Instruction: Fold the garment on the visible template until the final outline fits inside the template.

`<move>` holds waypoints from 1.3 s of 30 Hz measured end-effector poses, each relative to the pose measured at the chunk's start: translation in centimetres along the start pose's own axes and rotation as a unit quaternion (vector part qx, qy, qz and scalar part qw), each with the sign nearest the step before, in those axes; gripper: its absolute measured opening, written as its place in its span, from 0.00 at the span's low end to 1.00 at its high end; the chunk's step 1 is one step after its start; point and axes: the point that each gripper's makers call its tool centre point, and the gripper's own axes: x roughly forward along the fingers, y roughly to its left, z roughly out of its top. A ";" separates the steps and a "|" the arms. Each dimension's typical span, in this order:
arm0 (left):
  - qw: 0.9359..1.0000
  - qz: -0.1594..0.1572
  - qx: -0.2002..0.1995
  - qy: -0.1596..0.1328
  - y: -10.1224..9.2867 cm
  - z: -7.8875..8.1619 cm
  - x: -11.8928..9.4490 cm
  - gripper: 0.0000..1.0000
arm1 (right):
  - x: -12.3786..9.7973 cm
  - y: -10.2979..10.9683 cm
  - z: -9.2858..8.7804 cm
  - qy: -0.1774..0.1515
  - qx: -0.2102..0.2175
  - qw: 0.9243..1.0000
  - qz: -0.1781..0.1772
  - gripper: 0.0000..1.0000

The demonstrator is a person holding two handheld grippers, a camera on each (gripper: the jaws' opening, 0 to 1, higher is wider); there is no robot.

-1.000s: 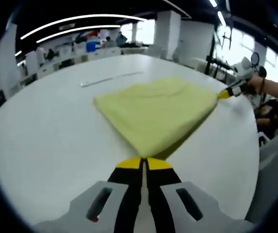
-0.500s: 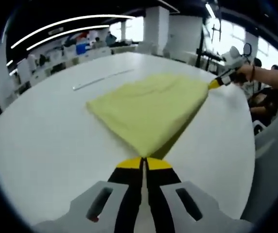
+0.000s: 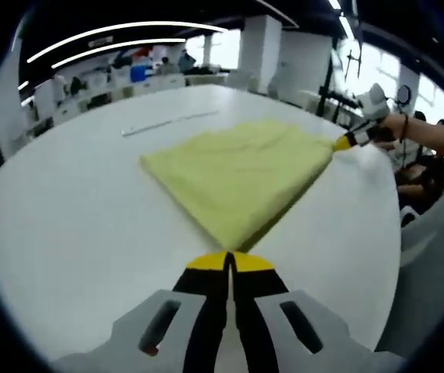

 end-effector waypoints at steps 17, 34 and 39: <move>1.000 0.009 -0.011 -0.013 0.4 0.0 -0.8 0.00 | 0.1 0.1 -0.3 0.010 0.012 1.000 0.004 0.00; 0.997 -0.006 -0.054 -0.047 0.4 1.1 0.2 0.17 | 0.2 0.1 -0.7 0.015 0.025 1.000 0.008 0.00; 0.998 -0.018 -0.048 -0.033 0.0 0.7 1.0 0.12 | 0.3 0.0 -0.7 0.015 0.027 0.999 0.010 0.00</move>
